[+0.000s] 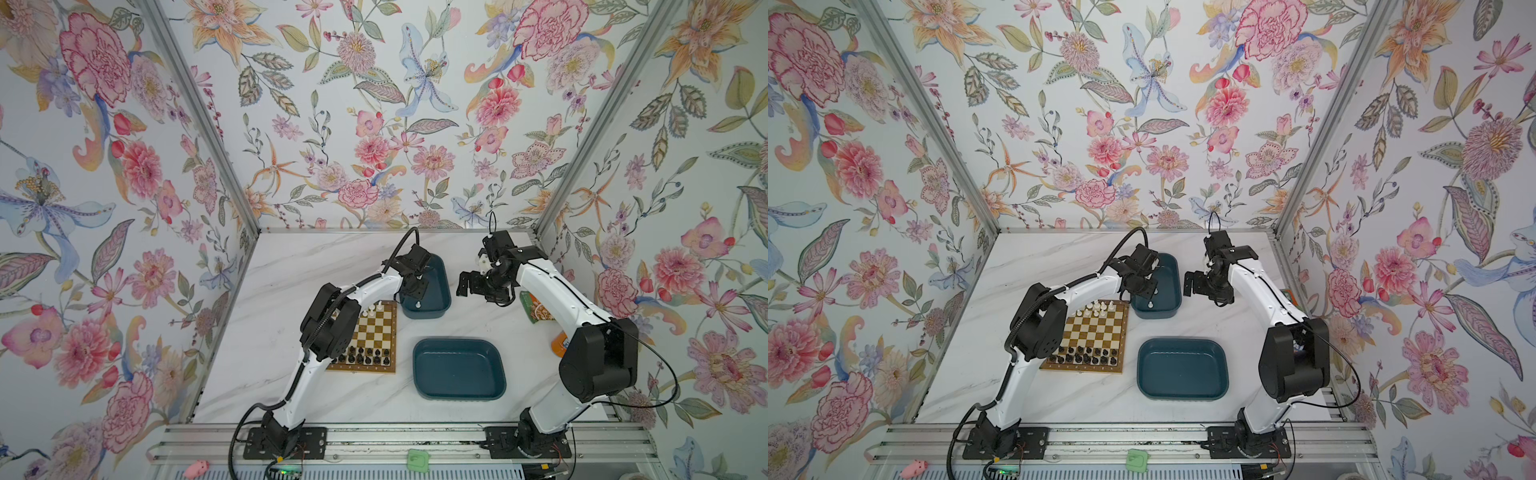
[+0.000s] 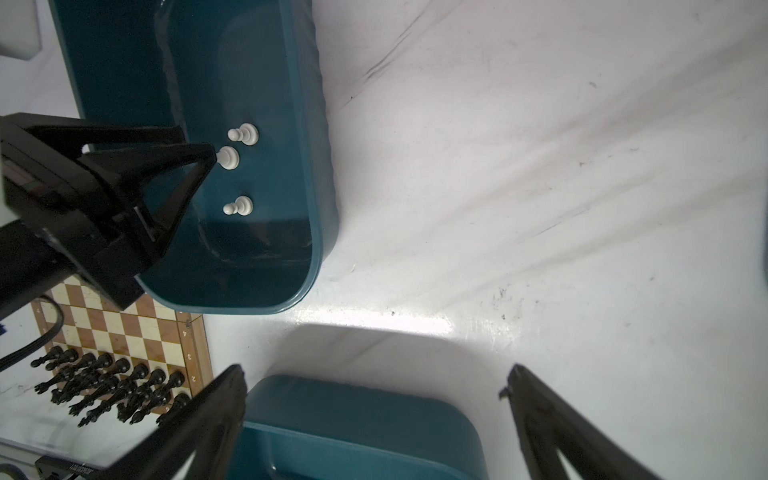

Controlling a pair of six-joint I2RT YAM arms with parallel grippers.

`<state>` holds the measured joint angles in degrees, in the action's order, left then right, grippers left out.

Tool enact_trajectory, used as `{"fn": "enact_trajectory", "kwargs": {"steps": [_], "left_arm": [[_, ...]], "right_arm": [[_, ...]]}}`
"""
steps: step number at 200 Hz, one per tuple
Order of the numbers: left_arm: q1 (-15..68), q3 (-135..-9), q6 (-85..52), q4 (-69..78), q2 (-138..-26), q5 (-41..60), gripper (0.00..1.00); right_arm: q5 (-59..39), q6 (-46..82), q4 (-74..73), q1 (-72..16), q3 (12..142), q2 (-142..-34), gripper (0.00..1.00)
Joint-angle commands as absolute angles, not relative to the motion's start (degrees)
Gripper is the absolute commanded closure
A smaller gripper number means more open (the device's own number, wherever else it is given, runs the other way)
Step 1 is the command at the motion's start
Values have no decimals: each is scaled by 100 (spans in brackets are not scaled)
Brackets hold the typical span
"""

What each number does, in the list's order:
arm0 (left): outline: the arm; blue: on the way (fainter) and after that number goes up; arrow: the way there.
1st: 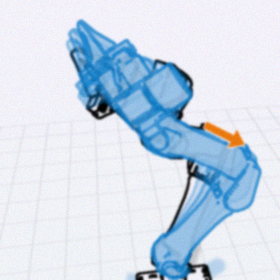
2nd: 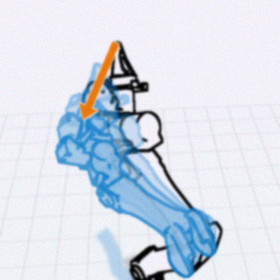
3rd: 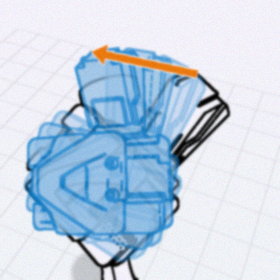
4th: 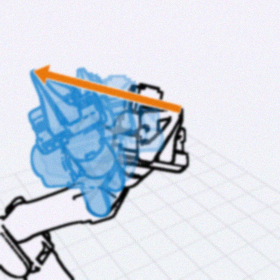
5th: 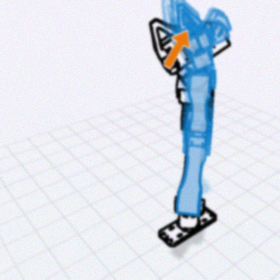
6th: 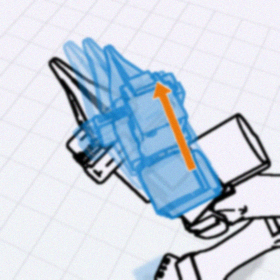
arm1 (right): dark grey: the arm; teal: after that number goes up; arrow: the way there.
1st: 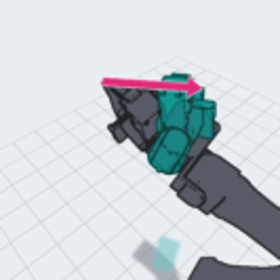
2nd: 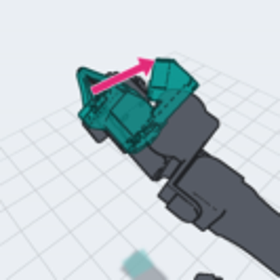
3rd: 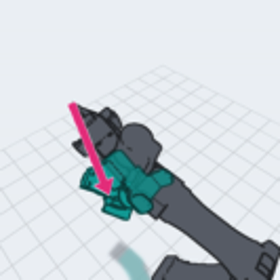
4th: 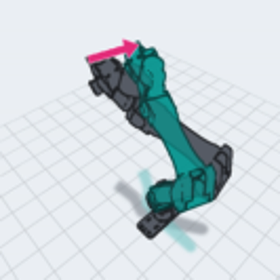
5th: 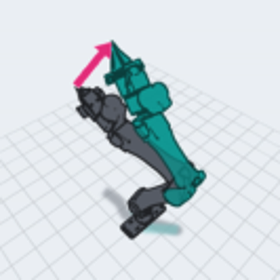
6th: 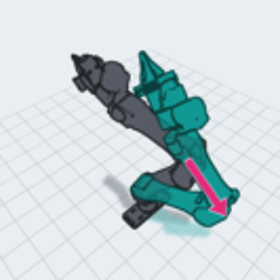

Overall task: Set up the chess pieces on the board
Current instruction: 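Lower the left gripper and close it on another white piece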

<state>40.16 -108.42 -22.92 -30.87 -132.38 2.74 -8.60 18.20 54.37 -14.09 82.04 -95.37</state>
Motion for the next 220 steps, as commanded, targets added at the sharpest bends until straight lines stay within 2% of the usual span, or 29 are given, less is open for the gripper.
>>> {"fn": "enact_trajectory", "kwargs": {"steps": [1, 163, 220], "left_arm": [[3955, -10986, -2171, -3147, -13412, 335, 67], [3920, -10910, -2151, -3284, -13314, 290, 68], [3925, -10846, -2179, -3254, -13248, 273, 76]], "right_arm": [[-893, 1776, 5502, -1369, 8314, -9648, 1], [-928, 1762, 5510, -1361, 8389, -9768, 1], [-926, 1775, 5506, -1358, 8350, -9733, 1]]}}
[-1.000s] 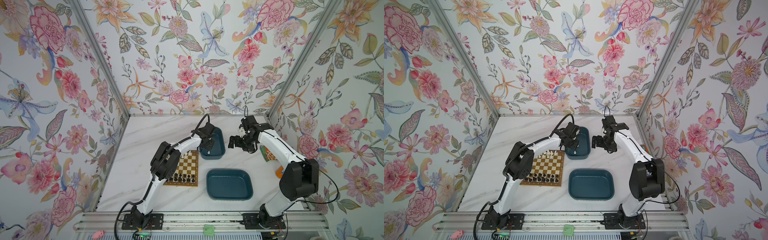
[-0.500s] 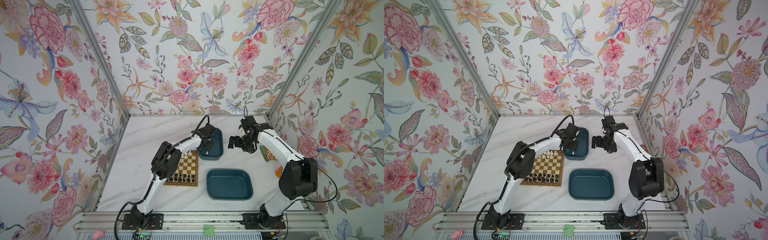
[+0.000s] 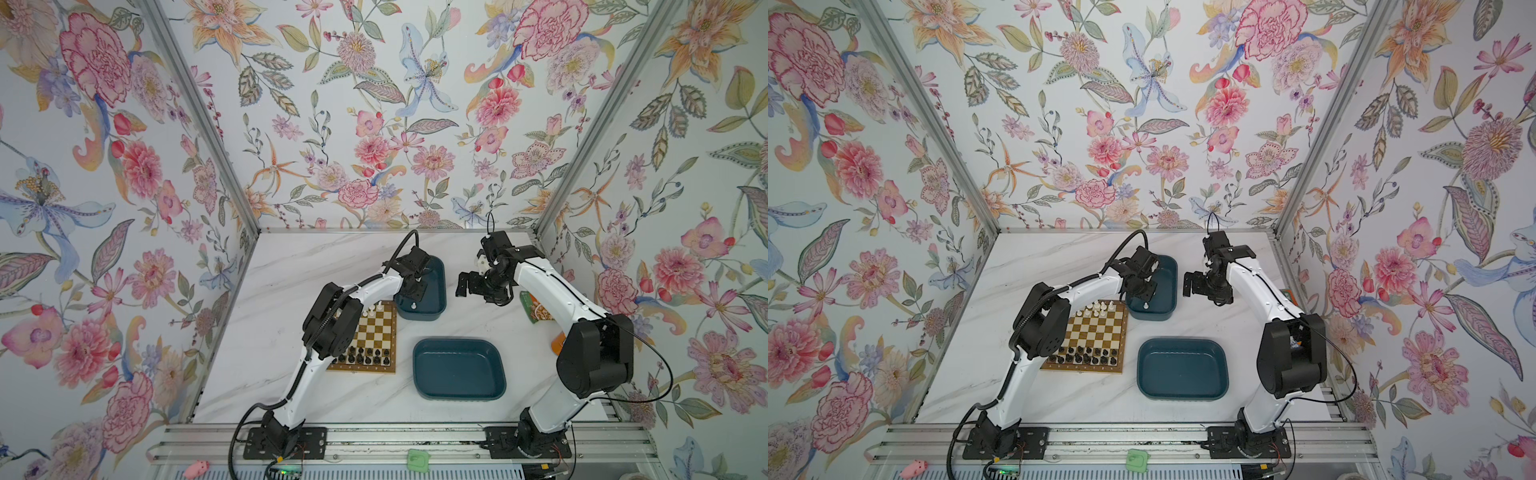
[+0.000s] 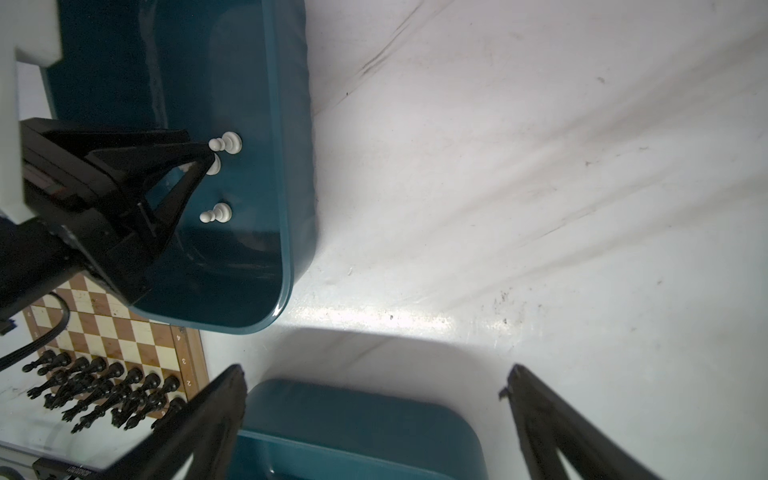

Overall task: Set up the chess pieces on the board
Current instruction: 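Lower the left gripper and close it on another white piece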

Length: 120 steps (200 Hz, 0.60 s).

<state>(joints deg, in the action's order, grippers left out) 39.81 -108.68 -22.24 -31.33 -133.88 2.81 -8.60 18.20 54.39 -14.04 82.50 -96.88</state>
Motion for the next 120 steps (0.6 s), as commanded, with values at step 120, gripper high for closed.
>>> {"fn": "enact_trajectory", "kwargs": {"steps": [120], "left_arm": [[3920, -10810, -2177, -3236, -12909, 189, 86]], "right_arm": [[-892, 1814, 5497, -1432, 8288, -9637, 1]]}}
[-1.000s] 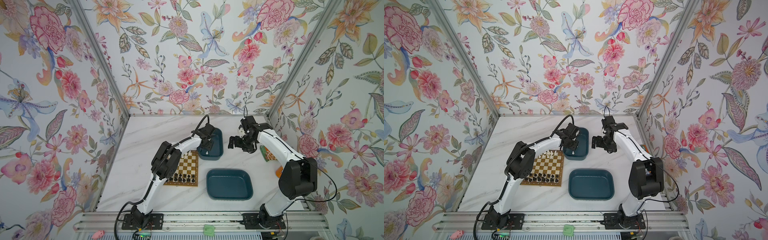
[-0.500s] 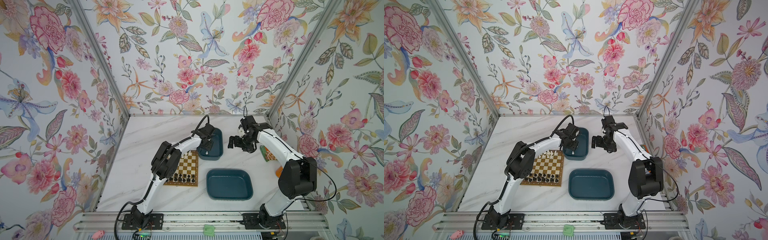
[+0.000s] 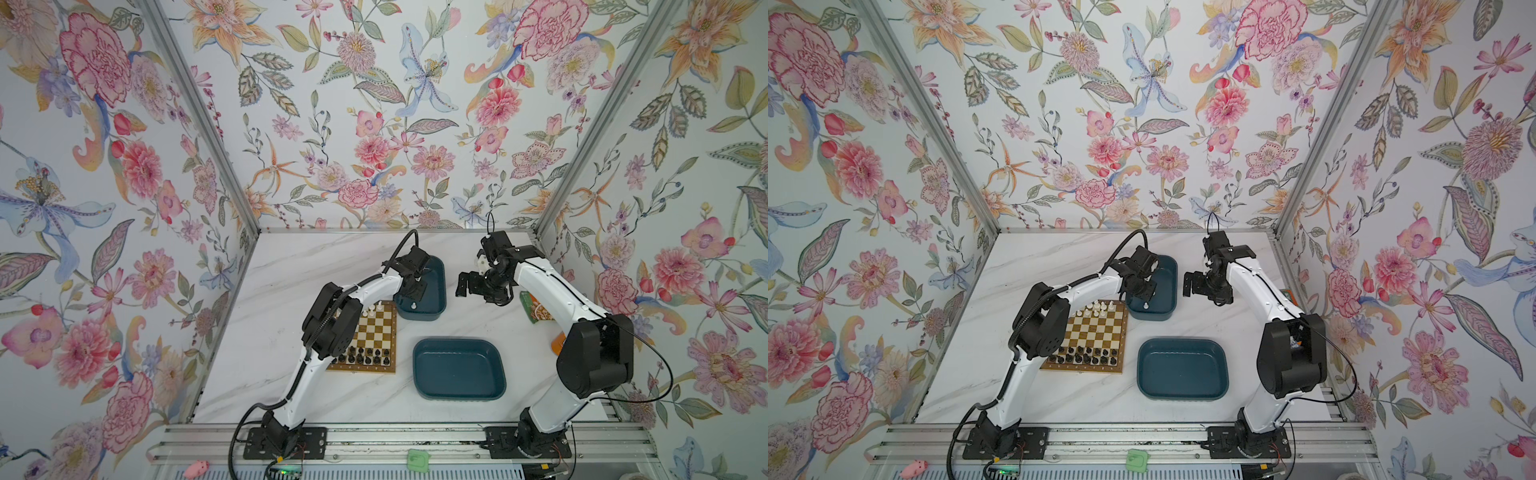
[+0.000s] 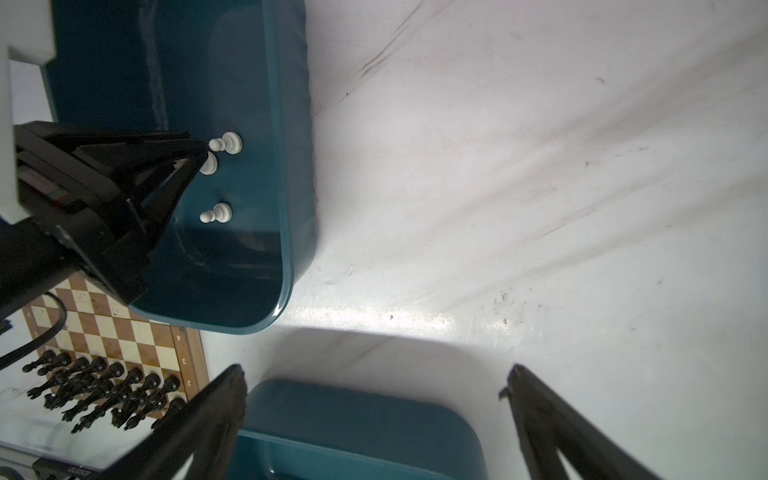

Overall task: Set up the chess pieces on the board
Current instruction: 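Lower the left gripper and close it on another white piece, then lift the white piece with the left gripper and carry it over the board's far rank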

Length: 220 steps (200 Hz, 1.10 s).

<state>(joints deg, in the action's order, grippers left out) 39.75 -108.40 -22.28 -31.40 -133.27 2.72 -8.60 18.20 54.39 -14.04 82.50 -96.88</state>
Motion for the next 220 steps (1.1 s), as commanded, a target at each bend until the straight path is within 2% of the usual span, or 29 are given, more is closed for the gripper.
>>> {"fn": "enact_trajectory", "kwargs": {"steps": [1, 48, 124, 220], "left_arm": [[3924, -10815, -2179, -3240, -12906, 187, 86], [3922, -10872, -2162, -3316, -12712, 152, 90], [3930, -10613, -2187, -3476, -11914, -189, 90], [3918, -8872, -2508, -3257, -10521, -583, 89]], "right_arm": [[-890, 1817, 5495, -1432, 8288, -9639, 1], [-867, 1850, 5476, -1538, 8288, -9631, 1], [-881, 1832, 5476, -1816, 8645, -9876, 1], [-1054, 1744, 5542, -1999, 9231, -10340, 1]]}}
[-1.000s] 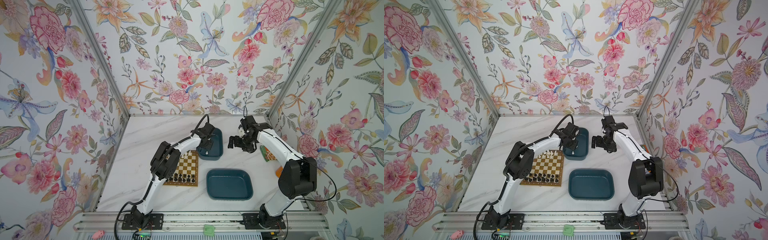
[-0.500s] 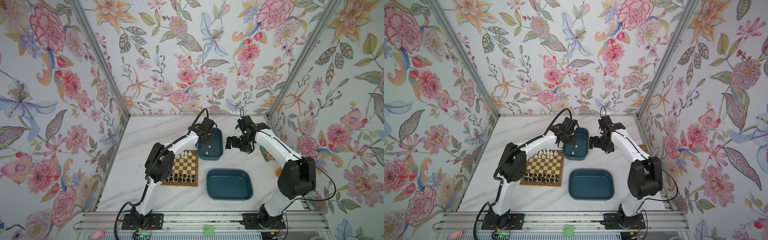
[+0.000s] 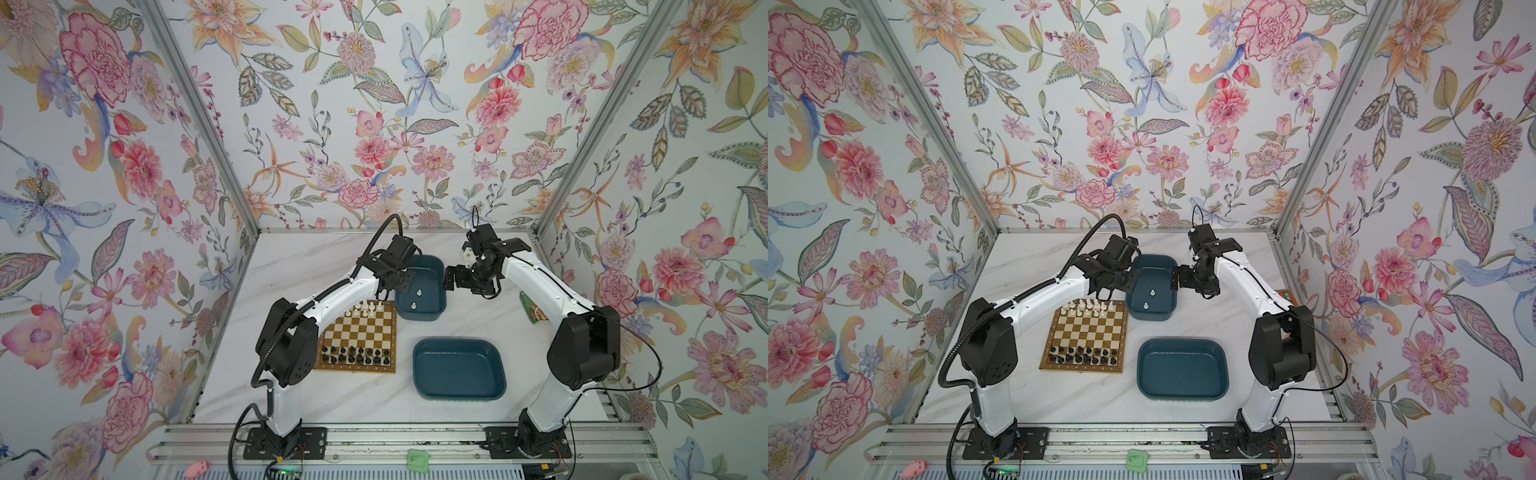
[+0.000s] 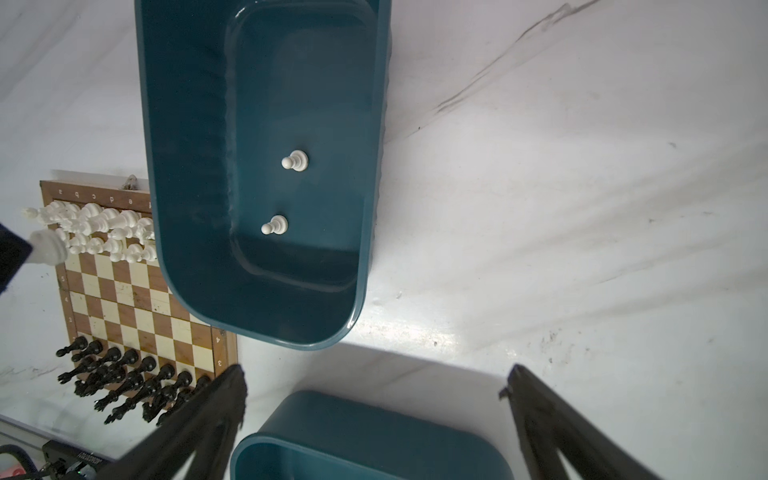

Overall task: Set up the chess pieces on the board
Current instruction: 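Lift the white piece with the left gripper and carry it over the board's far rank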

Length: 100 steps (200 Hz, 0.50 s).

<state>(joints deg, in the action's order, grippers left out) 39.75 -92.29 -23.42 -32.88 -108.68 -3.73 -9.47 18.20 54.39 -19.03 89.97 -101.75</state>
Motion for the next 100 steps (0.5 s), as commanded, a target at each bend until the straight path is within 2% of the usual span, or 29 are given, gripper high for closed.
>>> {"fn": "enact_trajectory", "kwargs": {"steps": [1, 100], "left_arm": [[3919, -8852, -2515, -3254, -10512, -582, 89], [3920, -7562, -2891, -2421, -10292, -347, 89]], "right_arm": [[-1054, 1742, 5544, -2006, 9234, -10342, 1], [-949, 1696, 5720, -2134, 9243, -10305, 1]]}}
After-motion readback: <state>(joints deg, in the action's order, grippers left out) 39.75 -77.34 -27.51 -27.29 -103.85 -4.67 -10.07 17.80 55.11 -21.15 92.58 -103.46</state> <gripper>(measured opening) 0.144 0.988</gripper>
